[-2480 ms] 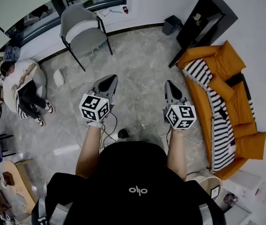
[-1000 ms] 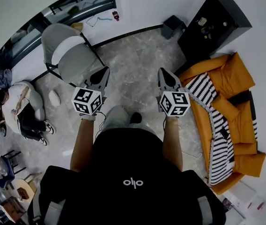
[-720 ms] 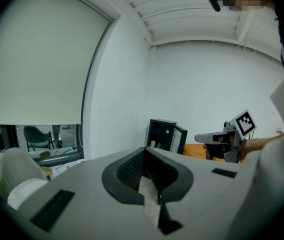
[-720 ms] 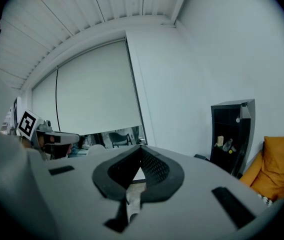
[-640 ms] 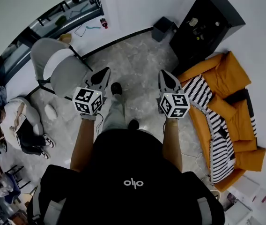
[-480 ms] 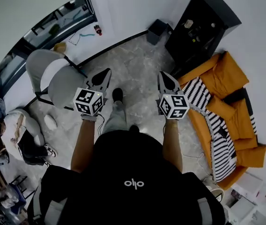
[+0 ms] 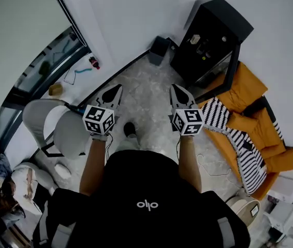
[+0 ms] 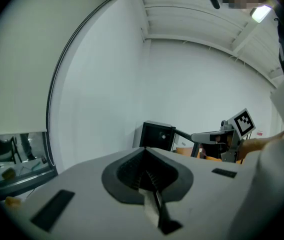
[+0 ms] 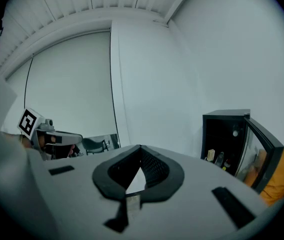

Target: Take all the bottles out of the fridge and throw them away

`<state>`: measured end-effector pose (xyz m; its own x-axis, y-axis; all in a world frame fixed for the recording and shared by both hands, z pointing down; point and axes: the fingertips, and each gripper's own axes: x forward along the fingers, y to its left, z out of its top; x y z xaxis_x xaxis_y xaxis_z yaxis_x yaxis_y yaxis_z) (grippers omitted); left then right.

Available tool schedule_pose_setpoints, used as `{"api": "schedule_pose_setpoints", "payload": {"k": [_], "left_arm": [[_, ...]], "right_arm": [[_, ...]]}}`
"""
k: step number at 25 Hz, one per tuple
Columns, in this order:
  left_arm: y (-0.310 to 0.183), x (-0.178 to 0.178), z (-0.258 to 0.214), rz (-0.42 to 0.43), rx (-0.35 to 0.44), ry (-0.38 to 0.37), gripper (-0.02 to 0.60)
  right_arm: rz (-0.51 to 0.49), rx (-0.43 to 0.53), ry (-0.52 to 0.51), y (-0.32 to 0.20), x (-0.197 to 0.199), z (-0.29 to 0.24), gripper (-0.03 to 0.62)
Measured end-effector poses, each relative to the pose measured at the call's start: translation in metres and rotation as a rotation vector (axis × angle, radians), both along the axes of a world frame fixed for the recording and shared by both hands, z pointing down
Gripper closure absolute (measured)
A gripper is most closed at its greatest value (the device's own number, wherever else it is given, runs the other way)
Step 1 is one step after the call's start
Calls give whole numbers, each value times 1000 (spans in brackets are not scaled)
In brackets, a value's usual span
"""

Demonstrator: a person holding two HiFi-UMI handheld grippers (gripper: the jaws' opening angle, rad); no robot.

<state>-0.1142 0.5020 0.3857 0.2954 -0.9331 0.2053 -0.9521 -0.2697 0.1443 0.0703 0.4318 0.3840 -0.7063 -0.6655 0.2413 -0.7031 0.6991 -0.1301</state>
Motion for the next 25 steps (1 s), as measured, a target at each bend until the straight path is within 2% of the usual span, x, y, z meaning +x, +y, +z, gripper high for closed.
{"api": "schedule_pose_setpoints", "payload": {"k": [6, 10, 15, 19, 25], "left_arm": [[-65, -43, 6, 97, -1, 27, 581], [-94, -50, 9, 152, -4, 41, 581], [-126, -38, 14, 218, 3, 63, 581], [-157, -22, 20, 277, 0, 53, 581], [-234, 8, 19, 368, 12, 23, 581]], "right_arm": [[94, -1, 38, -46, -40, 4, 592], [144, -6, 68, -64, -42, 9, 592], [234, -15, 84, -88, -24, 13, 592], [300, -14, 72, -111, -11, 19, 592], [392, -10, 25, -175, 11, 28, 592]]}}
